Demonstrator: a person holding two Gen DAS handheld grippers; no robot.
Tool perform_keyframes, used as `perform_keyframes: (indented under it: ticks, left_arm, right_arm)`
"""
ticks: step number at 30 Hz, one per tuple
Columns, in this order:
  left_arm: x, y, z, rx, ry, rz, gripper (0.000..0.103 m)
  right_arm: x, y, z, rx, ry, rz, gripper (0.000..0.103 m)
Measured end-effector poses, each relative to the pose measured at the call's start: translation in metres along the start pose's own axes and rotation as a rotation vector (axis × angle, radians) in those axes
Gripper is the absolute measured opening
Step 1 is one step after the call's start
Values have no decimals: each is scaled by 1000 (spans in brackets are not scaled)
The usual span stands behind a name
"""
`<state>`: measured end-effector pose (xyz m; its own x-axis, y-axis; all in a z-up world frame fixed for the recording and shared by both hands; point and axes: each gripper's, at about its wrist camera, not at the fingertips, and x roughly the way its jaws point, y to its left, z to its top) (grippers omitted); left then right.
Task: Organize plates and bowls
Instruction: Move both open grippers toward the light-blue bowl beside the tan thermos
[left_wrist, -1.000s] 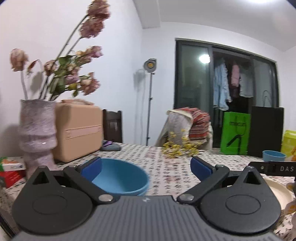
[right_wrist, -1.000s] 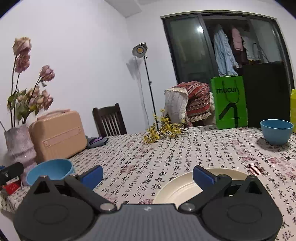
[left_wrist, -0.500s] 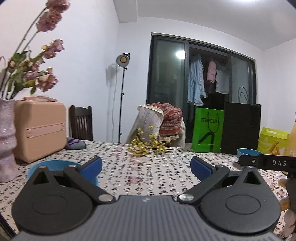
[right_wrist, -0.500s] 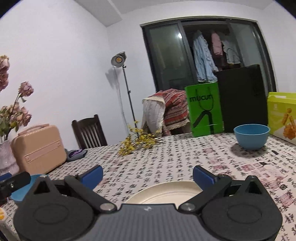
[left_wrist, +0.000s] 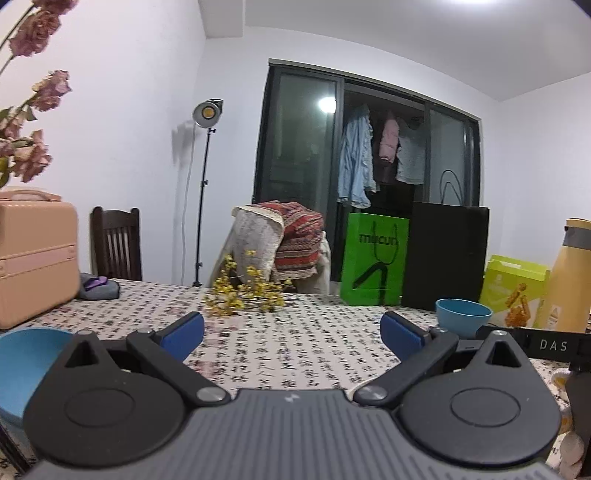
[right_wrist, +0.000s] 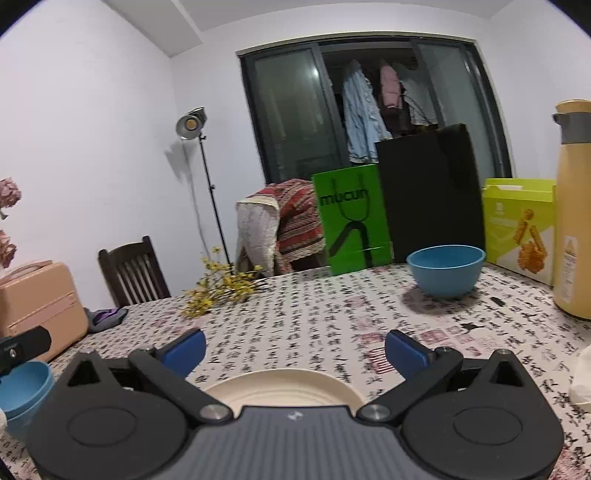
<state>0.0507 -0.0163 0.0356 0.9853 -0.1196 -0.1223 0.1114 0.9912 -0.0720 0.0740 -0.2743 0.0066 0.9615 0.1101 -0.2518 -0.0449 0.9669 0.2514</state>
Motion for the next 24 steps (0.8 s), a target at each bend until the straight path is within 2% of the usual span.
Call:
perform_keyframes:
  ticks: [12, 24]
  left_arm:
    - [30, -27, 11, 11, 29, -83, 103]
    - [56, -57, 20, 39, 59, -130, 103]
  right_arm:
    - [4, -24, 10, 10, -8, -74, 103]
    - [12, -41, 31, -8, -15, -148, 103]
